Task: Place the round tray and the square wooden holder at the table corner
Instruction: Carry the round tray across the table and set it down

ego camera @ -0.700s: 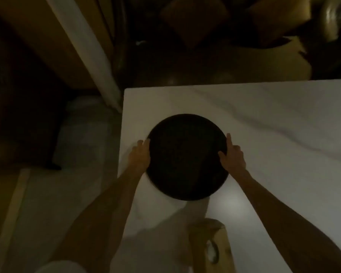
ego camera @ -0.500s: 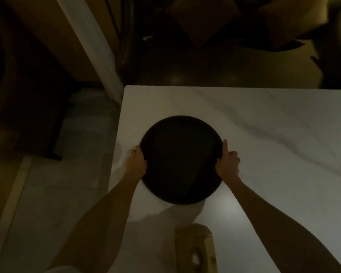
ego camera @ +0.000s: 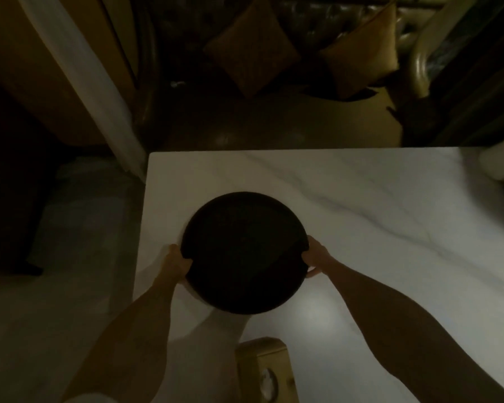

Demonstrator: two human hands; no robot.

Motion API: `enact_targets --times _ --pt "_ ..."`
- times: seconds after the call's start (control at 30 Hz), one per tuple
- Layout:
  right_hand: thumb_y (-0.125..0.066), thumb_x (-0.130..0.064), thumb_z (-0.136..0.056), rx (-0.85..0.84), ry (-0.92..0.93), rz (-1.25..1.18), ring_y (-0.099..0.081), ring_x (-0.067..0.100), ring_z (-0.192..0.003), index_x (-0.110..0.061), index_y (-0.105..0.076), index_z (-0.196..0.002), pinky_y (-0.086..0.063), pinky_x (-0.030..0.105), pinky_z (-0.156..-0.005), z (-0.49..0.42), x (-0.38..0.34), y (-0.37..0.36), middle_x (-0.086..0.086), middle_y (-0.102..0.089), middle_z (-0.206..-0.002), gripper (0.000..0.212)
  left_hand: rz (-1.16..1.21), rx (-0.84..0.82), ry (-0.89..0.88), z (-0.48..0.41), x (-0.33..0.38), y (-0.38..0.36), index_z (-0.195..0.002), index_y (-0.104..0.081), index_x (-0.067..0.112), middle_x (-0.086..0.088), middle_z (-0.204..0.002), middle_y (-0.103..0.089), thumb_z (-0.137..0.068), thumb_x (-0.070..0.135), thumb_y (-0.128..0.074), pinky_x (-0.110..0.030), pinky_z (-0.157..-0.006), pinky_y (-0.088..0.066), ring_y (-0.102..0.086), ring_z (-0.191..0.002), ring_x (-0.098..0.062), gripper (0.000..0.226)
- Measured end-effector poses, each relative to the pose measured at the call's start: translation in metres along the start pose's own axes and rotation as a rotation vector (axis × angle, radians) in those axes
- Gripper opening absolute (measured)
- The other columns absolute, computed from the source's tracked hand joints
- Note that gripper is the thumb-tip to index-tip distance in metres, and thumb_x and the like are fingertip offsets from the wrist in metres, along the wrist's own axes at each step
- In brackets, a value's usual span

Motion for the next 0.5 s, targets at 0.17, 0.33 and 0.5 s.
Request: enact_targets --times 0.17,0.33,0.5 --pt "-0.061 -0.008 -0.094 0.005 0.067 -0.055 -0.062 0.032 -0.106 -0.015 -0.045 -0.142 -0.057 0.049 -0.091 0.025 -0.011 0.058 0.017 -0.059 -0.126 0.052 -0.108 -0.035 -0.144 0.014 0.070 0.008 -0.123 -0.024 -0.034 -0.050 -0.129 -0.039 -0.085 0.002 -0.059 -0.068 -0.099 -0.039 -0.042 -0.118 -0.061 0.063" --pt "-0.058 -0.014 -0.095 0.144 0.268 -0.093 -0.055 0.039 -0.124 -0.013 -0.031 -0.150 -0.056 0.047 -0.085 0.040 -0.003 0.141 0.018 -0.045 -0.147 0.061 -0.087 -0.007 -0.375 0.075 0.175 -0.009 -0.123 -0.040 -0.021 -0.037 -0.126 -0.051 -0.074 0.027 -0.078 -0.059 -0.090 -0.051 -0.053 -0.113 -0.050 0.078" --pt "-0.077 -0.037 -0.082 0.342 0.473 -0.102 -0.057 0.038 -0.122 -0.009 -0.039 -0.142 -0.060 0.039 -0.076 0.051 0.039 0.245 0.017 -0.052 -0.140 0.077 -0.053 0.150 -0.553 0.140 0.255 -0.066 -0.100 -0.035 0.012 -0.011 -0.103 -0.049 -0.077 0.029 -0.077 -0.030 -0.043 -0.050 -0.058 -0.090 -0.032 0.051"
Point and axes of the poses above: each hand's wrist, its own z-axis away from the middle knuckle, its own y-axis out of the back of the hand, x = y × z, the point moved 5 cm from there along -z, towards the middle knuckle
